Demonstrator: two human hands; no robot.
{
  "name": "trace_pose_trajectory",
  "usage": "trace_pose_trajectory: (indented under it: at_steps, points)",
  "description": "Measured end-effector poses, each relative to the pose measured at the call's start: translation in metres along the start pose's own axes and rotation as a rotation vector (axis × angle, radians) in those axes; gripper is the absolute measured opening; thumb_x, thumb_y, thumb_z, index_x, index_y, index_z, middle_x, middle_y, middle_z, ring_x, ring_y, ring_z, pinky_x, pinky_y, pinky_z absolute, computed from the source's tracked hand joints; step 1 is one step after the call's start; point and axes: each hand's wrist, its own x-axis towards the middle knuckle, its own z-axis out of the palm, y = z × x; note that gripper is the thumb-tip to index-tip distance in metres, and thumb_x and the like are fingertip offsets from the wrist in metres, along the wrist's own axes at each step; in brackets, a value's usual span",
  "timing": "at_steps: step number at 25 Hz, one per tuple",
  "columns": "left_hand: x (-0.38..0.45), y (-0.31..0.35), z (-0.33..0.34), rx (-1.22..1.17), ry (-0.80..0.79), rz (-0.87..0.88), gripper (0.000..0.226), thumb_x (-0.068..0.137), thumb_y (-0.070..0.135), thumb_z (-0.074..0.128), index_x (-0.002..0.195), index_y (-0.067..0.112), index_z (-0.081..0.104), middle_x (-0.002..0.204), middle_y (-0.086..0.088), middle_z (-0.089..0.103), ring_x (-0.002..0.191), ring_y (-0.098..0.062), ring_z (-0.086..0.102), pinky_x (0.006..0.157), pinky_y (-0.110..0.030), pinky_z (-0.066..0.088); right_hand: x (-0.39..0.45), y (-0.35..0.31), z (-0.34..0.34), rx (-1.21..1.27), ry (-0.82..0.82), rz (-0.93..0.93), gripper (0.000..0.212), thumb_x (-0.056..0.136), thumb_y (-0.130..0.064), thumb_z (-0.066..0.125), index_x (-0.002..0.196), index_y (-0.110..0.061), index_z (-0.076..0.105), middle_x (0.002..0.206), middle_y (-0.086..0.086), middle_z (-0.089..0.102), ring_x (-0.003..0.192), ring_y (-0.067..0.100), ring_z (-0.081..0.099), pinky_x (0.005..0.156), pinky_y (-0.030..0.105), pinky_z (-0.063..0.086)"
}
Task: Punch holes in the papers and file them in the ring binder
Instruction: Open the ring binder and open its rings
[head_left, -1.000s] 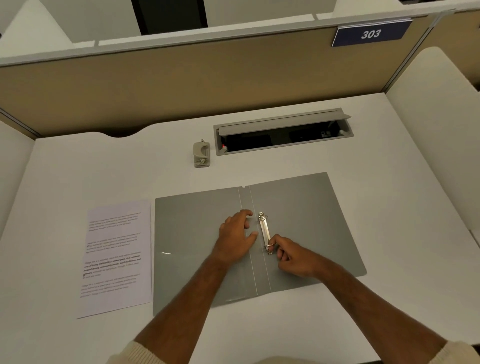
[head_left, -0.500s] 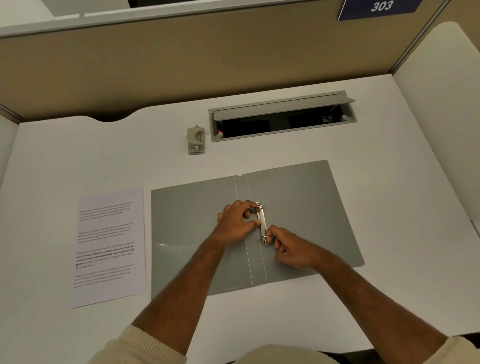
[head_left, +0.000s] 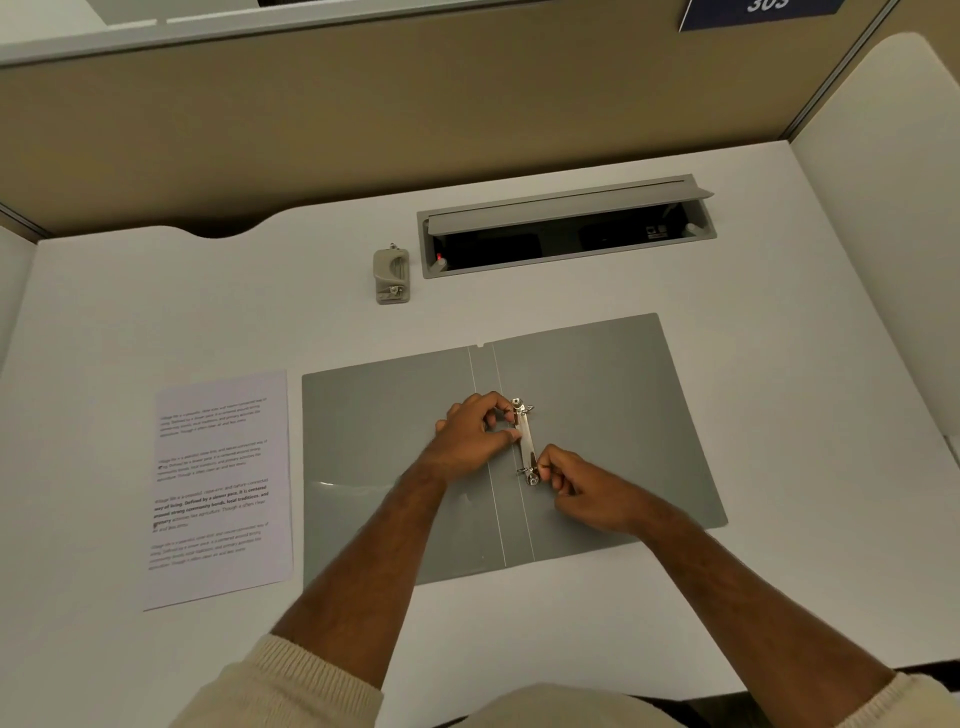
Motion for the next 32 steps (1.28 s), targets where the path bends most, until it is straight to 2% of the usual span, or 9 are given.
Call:
trace_pose_trajectory:
  at_steps: [6, 13, 15, 19, 22, 23, 25, 28, 32]
  points:
    - [0.003, -0.003, 0.001, -0.007, 0.006, -0.004, 0.015, 0.085, 0.041, 0.076, 0.095, 0.040, 0.066, 0.091, 0.014, 0.056, 0.098, -0.015, 0.056, 0.094, -0.043, 0.041, 0.001, 0.003, 0.001, 0.022, 0.008, -0.015, 0.028, 0.087, 0.002, 0.053, 0.101, -0.021, 0.050, 0.093, -0.001, 0.047, 0.081, 0.012, 0.042, 0.074, 0.029, 0.041]
    - [-0.008, 0.000, 0.003, -0.028, 0.052, 0.021, 0.023, 0.087, 0.037, 0.074, 0.103, 0.048, 0.062, 0.091, 0.017, 0.062, 0.098, -0.012, 0.059, 0.100, -0.050, 0.048, -0.004, 0.004, 0.003, 0.053, 0.048, -0.016, 0.035, 0.089, -0.007, 0.057, 0.114, -0.031, 0.053, 0.094, 0.005, 0.054, 0.080, 0.012, 0.049, 0.074, 0.029, 0.046]
    - [-0.014, -0.003, 0.004, -0.050, 0.072, 0.055, 0.027, 0.090, 0.032, 0.072, 0.111, 0.044, 0.062, 0.092, 0.017, 0.066, 0.096, -0.007, 0.061, 0.100, -0.049, 0.050, -0.006, 0.001, 0.006, 0.020, 0.077, -0.019, 0.041, 0.091, -0.008, 0.057, 0.122, -0.032, 0.047, 0.095, 0.007, 0.057, 0.078, 0.012, 0.051, 0.073, 0.029, 0.048]
    - [-0.029, -0.001, -0.001, -0.179, 0.091, 0.056, 0.028, 0.093, 0.018, 0.070, 0.119, 0.025, 0.063, 0.097, 0.003, 0.069, 0.096, -0.013, 0.066, 0.096, -0.043, 0.056, -0.010, -0.006, 0.012, -0.030, 0.117, -0.012, 0.052, 0.093, -0.007, 0.059, 0.133, -0.031, 0.036, 0.097, 0.010, 0.059, 0.073, 0.011, 0.051, 0.071, 0.032, 0.051]
    - [-0.042, -0.003, -0.008, -0.167, 0.121, 0.066, 0.027, 0.093, 0.021, 0.070, 0.118, 0.028, 0.062, 0.099, 0.005, 0.067, 0.100, -0.013, 0.064, 0.095, -0.038, 0.056, -0.011, -0.007, 0.020, -0.081, 0.195, -0.032, 0.060, 0.091, -0.012, 0.061, 0.139, -0.032, 0.032, 0.100, 0.006, 0.055, 0.070, 0.008, 0.049, 0.073, 0.041, 0.051]
    - [-0.047, -0.006, -0.010, -0.156, 0.130, 0.070, 0.027, 0.093, 0.023, 0.070, 0.118, 0.030, 0.061, 0.100, 0.007, 0.067, 0.102, -0.013, 0.063, 0.095, -0.037, 0.056, -0.011, -0.008, 0.023, -0.111, 0.243, -0.034, 0.061, 0.091, -0.014, 0.063, 0.141, -0.031, 0.032, 0.103, 0.001, 0.054, 0.074, 0.005, 0.048, 0.075, 0.039, 0.050]
    - [-0.056, -0.012, -0.015, -0.134, 0.149, 0.072, 0.027, 0.095, 0.026, 0.069, 0.119, 0.032, 0.060, 0.102, 0.010, 0.065, 0.109, -0.014, 0.059, 0.096, -0.035, 0.053, -0.011, -0.010, 0.028, -0.213, 0.375, -0.048, 0.063, 0.090, -0.020, 0.066, 0.144, -0.025, 0.035, 0.116, -0.002, 0.051, 0.094, 0.009, 0.052, 0.088, 0.033, 0.048]
    - [-0.072, -0.023, -0.024, -0.101, 0.209, 0.082, 0.028, 0.095, 0.029, 0.069, 0.121, 0.030, 0.060, 0.105, 0.012, 0.063, 0.114, -0.015, 0.055, 0.097, -0.036, 0.051, -0.011, -0.013, 0.039, -0.421, 0.551, -0.118, 0.062, 0.088, -0.033, 0.066, 0.143, -0.018, 0.042, 0.131, 0.004, 0.050, 0.116, 0.023, 0.051, 0.098, 0.039, 0.044]
    - [-0.094, -0.046, -0.038, -0.040, 0.331, 0.077, 0.032, 0.094, 0.026, 0.070, 0.125, 0.029, 0.061, 0.114, 0.010, 0.060, 0.113, -0.019, 0.053, 0.098, -0.039, 0.052, -0.008, -0.025, 0.058, -0.587, 0.585, -0.153, 0.071, 0.093, -0.051, 0.054, 0.151, -0.015, 0.034, 0.154, 0.006, 0.039, 0.142, 0.024, 0.037, 0.112, 0.041, 0.033]
